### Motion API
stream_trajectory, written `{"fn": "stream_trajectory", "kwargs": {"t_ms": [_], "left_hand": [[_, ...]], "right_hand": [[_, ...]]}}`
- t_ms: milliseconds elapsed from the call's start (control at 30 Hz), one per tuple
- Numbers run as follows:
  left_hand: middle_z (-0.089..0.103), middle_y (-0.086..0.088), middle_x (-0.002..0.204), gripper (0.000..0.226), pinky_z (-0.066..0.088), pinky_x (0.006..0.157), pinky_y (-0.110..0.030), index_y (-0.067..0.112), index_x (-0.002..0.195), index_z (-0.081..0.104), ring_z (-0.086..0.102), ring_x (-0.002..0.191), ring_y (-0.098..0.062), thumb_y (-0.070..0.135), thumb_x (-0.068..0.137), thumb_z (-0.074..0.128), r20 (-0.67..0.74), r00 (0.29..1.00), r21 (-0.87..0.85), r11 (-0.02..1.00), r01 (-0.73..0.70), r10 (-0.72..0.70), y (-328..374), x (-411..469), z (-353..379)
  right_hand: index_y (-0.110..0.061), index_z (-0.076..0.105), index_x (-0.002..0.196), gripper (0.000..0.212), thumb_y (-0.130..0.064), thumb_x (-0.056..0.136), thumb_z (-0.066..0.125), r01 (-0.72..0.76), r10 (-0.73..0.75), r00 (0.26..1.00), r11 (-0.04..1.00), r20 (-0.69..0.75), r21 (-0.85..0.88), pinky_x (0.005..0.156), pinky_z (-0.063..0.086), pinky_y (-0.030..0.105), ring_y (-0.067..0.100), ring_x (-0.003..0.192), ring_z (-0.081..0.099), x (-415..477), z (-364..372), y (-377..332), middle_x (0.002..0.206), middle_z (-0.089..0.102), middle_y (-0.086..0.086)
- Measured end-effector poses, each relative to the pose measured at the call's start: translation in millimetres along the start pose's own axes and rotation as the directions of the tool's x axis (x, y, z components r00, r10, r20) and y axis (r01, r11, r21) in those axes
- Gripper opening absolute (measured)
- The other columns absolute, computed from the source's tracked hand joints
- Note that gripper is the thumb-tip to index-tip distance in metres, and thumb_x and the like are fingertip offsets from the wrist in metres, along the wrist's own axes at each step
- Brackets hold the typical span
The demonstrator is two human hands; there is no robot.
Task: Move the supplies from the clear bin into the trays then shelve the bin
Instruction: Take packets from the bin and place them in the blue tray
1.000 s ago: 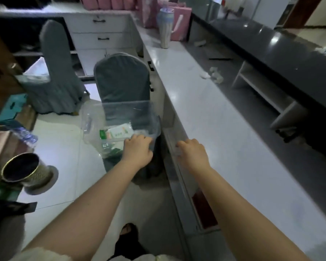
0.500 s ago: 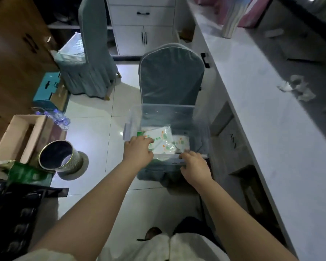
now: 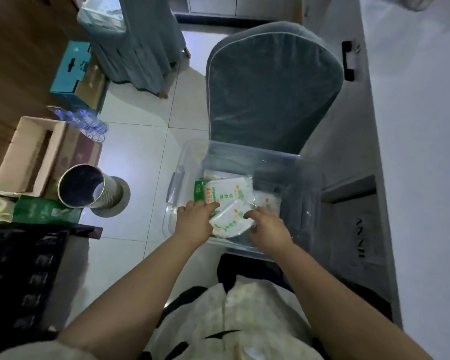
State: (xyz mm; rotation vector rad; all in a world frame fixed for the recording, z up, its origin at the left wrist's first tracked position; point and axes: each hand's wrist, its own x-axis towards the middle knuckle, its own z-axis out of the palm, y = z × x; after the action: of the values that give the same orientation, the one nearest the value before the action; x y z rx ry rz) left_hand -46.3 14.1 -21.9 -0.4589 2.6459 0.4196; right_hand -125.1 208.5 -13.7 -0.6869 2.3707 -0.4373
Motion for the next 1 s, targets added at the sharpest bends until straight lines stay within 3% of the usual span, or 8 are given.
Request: {"fn": "stream_trajectory", "kwargs": {"t_ms": [167,333,433,533,733,867,1000], "left_hand": [[0.052,-0.005,0.128,0.063,0.033,0.089,-0.039,0.031,0.137,0.044,0.043,0.115,-0.029,0.021,0.077,0.06,0.104,0.994,0.005,0.999,0.04,-0.04,3,51,18],[0.054,-0.002,0.125,0.058,0.031,0.09,-0.04,0.038,0.131,0.049,0.044,0.114,-0.026,0.017,0.078,0.062,0.243,0.967,0.044,0.997,0.066,-0.075,3,95,41],[0.052,-0.002,0.126,0.061,0.031,0.093,-0.041,0.037,0.134,0.044,0.044,0.114,-0.026,0.019,0.079,0.063,0.371,0.924,0.058,0.995,0.076,-0.092,-2,121,72],[0.05,-0.005,0.13,0.069,0.034,0.096,-0.042,0.032,0.14,0.035,0.046,0.117,-0.029,0.016,0.078,0.06,0.445,0.891,0.034,0.996,0.076,-0.084,-8,145,109],[0.053,-0.007,0.128,0.057,0.044,0.09,-0.04,0.024,0.135,0.042,0.054,0.11,-0.029,0.026,0.082,0.063,0.48,0.868,-0.079,0.98,0.183,-0.123,-14,185,161],[0.062,-0.004,0.118,0.037,0.044,0.092,-0.043,0.029,0.122,0.054,0.058,0.104,-0.028,0.025,0.085,0.058,0.45,0.882,-0.174,0.955,0.241,-0.141,-6,192,169],[0.062,-0.003,0.114,0.034,0.035,0.093,-0.043,0.028,0.119,0.06,0.055,0.107,-0.028,0.025,0.085,0.056,0.247,0.968,-0.182,0.979,0.089,-0.042,-6,193,154]], "right_hand": [[-0.023,0.055,0.126,0.048,-0.014,0.08,0.062,-0.054,0.055,0.997,0.999,0.063,-0.007,0.095,0.04,0.039,0.029,0.118,0.044,67,-11,31,0.13,0.053,0.005],[-0.022,0.055,0.125,0.048,-0.029,0.079,0.067,-0.083,0.079,0.989,0.996,0.125,0.033,0.092,0.043,0.039,0.03,0.114,0.046,117,-7,51,0.122,0.058,0.007],[-0.02,0.056,0.124,0.048,-0.03,0.079,0.068,-0.198,0.188,0.979,0.972,0.081,0.128,0.093,0.04,0.037,0.03,0.115,0.045,143,11,74,0.122,0.058,0.007],[-0.021,0.053,0.128,0.051,-0.025,0.079,0.067,-0.203,0.192,0.977,0.972,0.092,0.121,0.098,0.038,0.04,0.031,0.121,0.043,168,39,92,0.129,0.053,0.007],[-0.024,0.036,0.143,0.066,-0.014,0.083,0.062,-0.134,0.128,0.986,0.989,0.103,0.056,0.11,0.027,0.041,0.032,0.137,0.026,231,76,103,0.154,0.029,0.004],[-0.022,0.034,0.145,0.062,-0.01,0.086,0.054,-0.15,0.142,0.983,0.987,0.113,0.064,0.111,0.03,0.043,0.029,0.138,0.024,256,83,104,0.153,0.031,0.002],[-0.019,0.043,0.14,0.054,-0.009,0.087,0.051,-0.13,0.129,0.991,0.979,0.017,0.155,0.109,0.032,0.042,0.028,0.133,0.032,254,74,101,0.145,0.043,0.004]]}}
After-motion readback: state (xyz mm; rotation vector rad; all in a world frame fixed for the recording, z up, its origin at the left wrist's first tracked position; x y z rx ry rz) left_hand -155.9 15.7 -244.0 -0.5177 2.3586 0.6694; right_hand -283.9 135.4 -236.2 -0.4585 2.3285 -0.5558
